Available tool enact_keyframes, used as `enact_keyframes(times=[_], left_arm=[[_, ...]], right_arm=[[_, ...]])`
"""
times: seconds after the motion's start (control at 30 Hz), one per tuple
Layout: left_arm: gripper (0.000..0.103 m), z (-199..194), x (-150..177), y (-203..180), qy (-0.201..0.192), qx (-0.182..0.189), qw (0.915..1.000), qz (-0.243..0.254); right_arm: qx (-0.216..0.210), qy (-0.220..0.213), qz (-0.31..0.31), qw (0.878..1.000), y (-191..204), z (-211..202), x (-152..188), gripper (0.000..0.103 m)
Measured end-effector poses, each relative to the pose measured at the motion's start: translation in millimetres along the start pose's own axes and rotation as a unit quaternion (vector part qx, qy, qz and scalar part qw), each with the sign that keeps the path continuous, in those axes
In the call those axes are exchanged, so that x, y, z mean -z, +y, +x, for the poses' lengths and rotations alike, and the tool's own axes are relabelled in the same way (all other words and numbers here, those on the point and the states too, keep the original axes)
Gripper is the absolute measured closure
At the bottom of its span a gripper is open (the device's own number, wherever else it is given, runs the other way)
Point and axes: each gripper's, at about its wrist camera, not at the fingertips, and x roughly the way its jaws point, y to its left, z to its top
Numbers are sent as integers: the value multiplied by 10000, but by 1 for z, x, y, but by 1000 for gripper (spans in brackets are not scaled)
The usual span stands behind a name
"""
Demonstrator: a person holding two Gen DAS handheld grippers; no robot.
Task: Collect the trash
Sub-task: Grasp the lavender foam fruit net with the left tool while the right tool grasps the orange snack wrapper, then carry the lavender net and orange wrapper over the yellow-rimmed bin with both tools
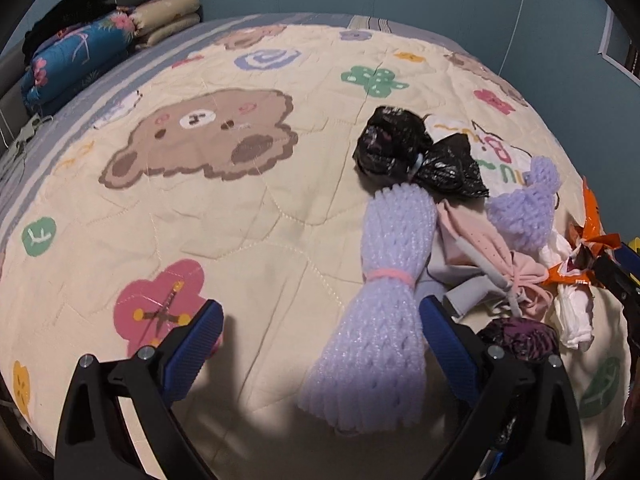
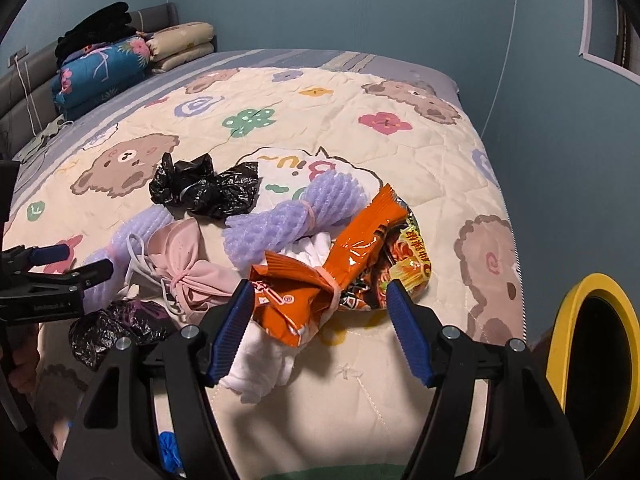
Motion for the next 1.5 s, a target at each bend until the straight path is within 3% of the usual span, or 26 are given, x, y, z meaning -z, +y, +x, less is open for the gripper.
enact_keyframes(times=[0.17, 0.33, 0.4, 0.5, 0.93, 1.3, 1.5], left_arm=[[19, 3, 2, -6, 102, 64, 9999, 87], [48, 9, 2, -17, 237, 151, 9993, 244], [67, 8, 2, -19, 209, 192, 9993, 250], [75, 5, 2, -20, 104, 170, 9993, 309], [77, -37, -3, -4, -214, 325, 9992, 65], [77, -102, -5, -3, -873, 286, 9958, 55], [77, -138, -9, -5, -1184, 542, 9914, -108]], right_arm=[[-48, 103, 0, 9999, 1, 4, 4, 53], [-281, 236, 145, 9992, -5, 6, 5, 75], [-349, 292, 227, 9987, -10, 7, 4, 84], [-421, 368, 404, 9976, -19, 6, 5, 89], [-841, 37, 870, 9926, -36, -32, 1, 91], [-1096, -320, 1106, 9873, -56, -95, 7, 91], [-1102, -555, 1209, 9850, -70, -135, 13, 91]])
